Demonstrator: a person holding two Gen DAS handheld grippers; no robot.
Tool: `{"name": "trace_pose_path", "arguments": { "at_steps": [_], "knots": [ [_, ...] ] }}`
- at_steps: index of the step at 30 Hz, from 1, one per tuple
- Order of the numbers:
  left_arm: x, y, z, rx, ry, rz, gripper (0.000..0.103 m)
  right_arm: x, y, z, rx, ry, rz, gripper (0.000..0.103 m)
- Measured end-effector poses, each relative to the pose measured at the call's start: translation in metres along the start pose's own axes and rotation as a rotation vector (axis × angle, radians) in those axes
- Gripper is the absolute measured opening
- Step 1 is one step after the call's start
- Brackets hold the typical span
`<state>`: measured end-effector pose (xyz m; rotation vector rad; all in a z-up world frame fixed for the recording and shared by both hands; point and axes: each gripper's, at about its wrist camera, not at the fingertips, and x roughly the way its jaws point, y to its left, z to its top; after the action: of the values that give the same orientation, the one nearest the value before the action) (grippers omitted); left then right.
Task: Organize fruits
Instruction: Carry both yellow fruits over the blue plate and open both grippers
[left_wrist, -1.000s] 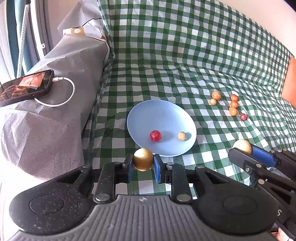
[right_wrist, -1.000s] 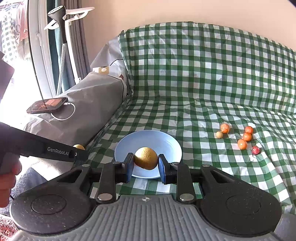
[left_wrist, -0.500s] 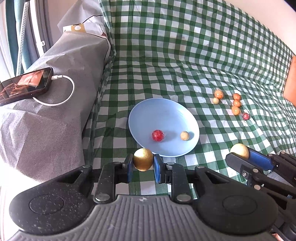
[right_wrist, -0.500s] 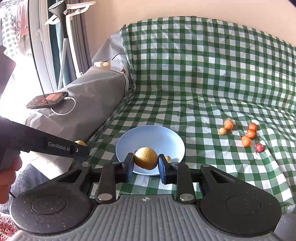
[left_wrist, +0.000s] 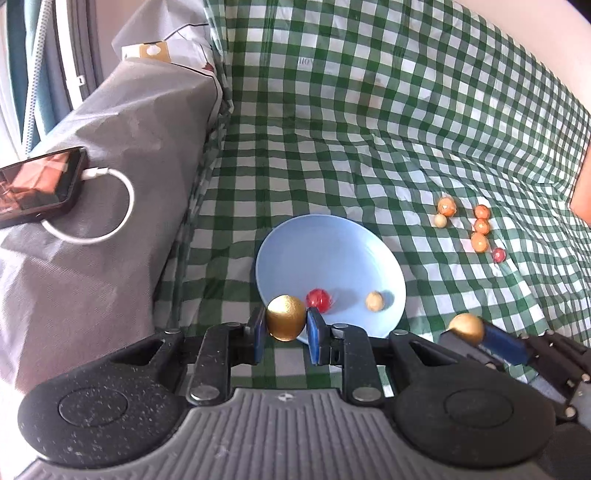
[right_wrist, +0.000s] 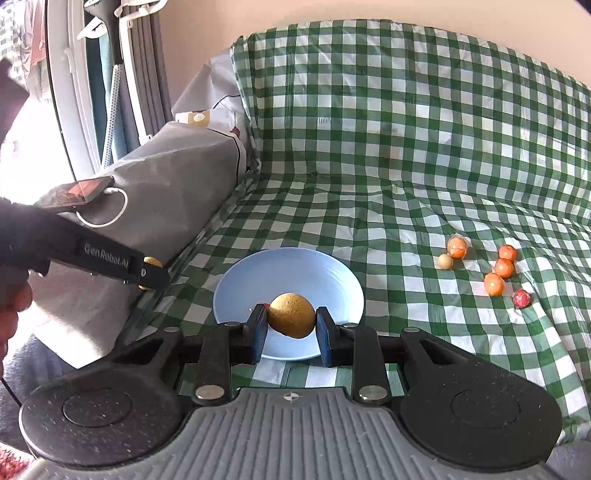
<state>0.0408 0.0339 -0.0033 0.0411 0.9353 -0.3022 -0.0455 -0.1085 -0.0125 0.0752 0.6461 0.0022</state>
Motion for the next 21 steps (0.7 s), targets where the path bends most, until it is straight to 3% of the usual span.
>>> {"name": "trace_pose_path", "arguments": {
  "at_steps": [21],
  "knots": [
    [0.125,-0.018,0.042,0.068,0.125,0.06,0.026,0.116,-0.031,0.008,0.024,0.155,-0.017,0.03]
  ]
}}
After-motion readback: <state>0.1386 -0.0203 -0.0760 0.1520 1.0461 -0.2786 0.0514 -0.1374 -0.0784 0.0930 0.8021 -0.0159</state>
